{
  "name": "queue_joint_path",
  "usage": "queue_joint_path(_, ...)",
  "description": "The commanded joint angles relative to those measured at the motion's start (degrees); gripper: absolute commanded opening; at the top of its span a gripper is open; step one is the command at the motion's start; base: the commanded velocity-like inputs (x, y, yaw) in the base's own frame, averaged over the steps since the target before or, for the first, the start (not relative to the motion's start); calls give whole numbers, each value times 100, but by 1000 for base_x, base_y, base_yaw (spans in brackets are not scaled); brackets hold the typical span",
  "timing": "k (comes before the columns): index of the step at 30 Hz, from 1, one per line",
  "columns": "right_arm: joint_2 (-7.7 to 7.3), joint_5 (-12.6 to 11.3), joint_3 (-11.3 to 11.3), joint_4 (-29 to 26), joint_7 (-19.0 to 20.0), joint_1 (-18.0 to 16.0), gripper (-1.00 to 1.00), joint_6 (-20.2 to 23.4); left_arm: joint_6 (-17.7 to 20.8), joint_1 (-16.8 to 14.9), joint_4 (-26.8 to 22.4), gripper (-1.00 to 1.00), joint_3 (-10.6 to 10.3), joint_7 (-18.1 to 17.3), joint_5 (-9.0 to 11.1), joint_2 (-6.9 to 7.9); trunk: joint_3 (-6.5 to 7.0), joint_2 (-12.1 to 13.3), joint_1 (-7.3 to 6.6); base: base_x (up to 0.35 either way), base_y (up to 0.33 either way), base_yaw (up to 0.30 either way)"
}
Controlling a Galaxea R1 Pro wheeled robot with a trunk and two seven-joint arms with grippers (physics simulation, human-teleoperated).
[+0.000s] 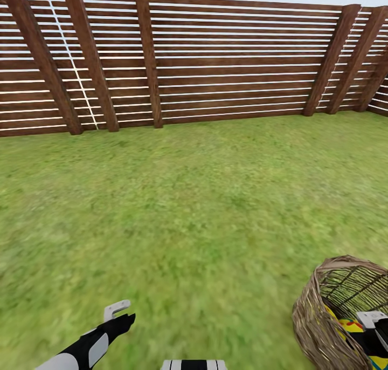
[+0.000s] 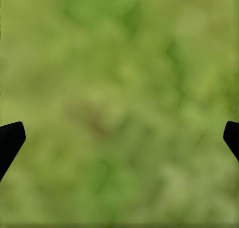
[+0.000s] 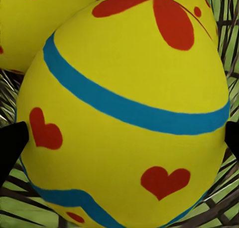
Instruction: Take the three Easter eggs out of the wicker basket on the lawn in the garden, then place them on the lawn next to a single tree (choose any tree) so that all three eggs are next to the same tree and none are left in the basket.
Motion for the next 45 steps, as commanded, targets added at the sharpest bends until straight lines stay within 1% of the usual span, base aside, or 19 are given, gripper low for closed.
queue_joint_path(1,3,19,-22,-8,42,-1,-100,28,-8,-2,8,100,45,-37,16,0,-4,-2,-1,0,0,0)
queue_joint_path(10,3,20,-22,-8,25,-1,-100,39,-8,-2,14,100,45,-43,16,-10,-4,-2,-1,0,0,0)
queue_joint_path(12,3,20,-16,-8,18,-1,-100,38,-8,-3,14,100,45,-43,16,-58,-4,-2,-1,0,0,0)
queue_joint_path(16,12,19,-13,-8,16,-1,-100,38,0,-3,14,100,45,-43,16,-94,84,4,-11,0,0,0)
queue_joint_path(38,39,46,3,-8,16,-1,-100,38,-10,-4,6,100,45,-43,23,-87,572,33,-68,0,0,0)
queue_joint_path(40,47,67,8,-8,10,-1,-100,38,-9,-4,6,100,45,-43,22,-87,616,36,-73,0,0,0)
queue_joint_path(42,114,86,13,-8,1,-1,-100,38,-8,-4,6,100,45,-43,21,-87,660,38,-78,0,0,0)
queue_joint_path(45,139,98,13,-8,-10,-1,-100,38,-8,-3,7,100,45,-43,20,-87,727,42,-86,0,0,0)
